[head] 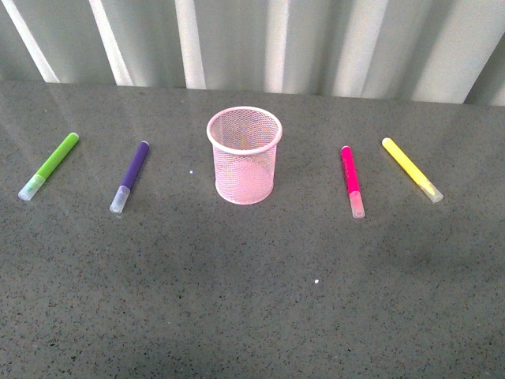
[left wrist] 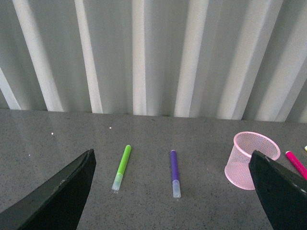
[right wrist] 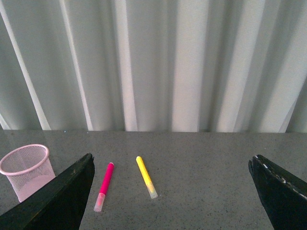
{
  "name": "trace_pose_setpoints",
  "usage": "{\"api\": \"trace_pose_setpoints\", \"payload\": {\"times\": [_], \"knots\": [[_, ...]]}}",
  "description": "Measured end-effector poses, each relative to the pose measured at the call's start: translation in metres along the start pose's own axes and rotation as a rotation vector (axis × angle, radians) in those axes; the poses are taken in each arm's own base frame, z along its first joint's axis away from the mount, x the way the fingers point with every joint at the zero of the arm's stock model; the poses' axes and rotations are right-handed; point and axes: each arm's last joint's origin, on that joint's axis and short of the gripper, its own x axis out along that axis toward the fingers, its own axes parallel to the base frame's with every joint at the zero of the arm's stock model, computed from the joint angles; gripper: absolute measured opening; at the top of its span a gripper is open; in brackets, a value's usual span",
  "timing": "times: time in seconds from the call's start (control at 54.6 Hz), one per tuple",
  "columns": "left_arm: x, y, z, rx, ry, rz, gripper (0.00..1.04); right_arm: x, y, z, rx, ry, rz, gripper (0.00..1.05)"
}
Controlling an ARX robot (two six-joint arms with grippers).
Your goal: Insert purple and pink pens into pink cup
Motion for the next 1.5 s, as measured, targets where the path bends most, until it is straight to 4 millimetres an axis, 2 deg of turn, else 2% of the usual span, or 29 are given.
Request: {"api": "trace_pose_setpoints", "payload": {"times": [1.501], "knots": [[0.0,0.0,-0.0001,0.0,0.0,0.0,0.98,0.0,0.0,0.0,0.0,0.0,0.0,0.98]]}}
